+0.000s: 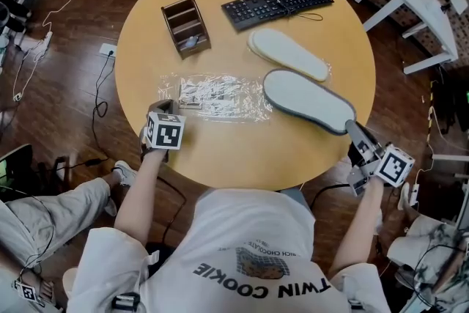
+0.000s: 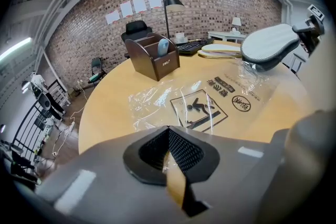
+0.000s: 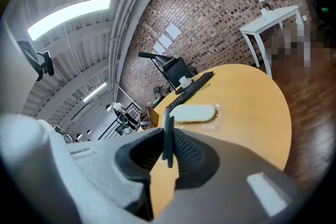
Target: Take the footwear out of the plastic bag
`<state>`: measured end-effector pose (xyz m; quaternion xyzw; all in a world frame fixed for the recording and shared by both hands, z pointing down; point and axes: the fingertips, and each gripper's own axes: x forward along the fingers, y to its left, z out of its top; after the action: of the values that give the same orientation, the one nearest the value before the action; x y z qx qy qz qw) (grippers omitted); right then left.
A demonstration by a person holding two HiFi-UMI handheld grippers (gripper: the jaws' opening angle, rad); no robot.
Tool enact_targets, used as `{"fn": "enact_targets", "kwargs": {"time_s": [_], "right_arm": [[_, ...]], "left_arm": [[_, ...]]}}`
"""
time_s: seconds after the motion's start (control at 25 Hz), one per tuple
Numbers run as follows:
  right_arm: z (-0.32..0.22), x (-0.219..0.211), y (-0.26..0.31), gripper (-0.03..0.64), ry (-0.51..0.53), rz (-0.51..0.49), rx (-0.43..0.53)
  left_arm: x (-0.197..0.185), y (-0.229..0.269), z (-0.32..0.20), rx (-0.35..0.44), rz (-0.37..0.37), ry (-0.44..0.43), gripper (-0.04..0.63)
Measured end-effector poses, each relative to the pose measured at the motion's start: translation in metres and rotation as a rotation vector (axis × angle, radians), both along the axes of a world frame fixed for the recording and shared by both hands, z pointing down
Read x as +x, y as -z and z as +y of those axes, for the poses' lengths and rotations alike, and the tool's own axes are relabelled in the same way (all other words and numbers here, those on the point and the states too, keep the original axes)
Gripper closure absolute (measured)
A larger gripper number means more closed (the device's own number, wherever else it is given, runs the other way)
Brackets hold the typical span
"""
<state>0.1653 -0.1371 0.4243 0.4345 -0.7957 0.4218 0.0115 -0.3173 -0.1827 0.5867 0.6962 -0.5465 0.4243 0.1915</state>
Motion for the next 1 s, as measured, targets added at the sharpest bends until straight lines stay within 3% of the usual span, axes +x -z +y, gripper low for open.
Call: {"fn": "enact_targets", "kwargs": {"time_s": [0.36, 1.0], "right_arm": [[-0.012, -0.034, 0.044, 0.558, 0.074, -0.110, 0.102], [-0.045, -0.165, 0.019, 0.558, 0.292, -0.250, 0.046]], "left_arm": [[0.001, 0.000, 0.000, 0.005, 0.006, 0.000, 0.592], [0.007, 0.005, 0.003, 0.028, 0.056, 0.021, 0.592]]}}
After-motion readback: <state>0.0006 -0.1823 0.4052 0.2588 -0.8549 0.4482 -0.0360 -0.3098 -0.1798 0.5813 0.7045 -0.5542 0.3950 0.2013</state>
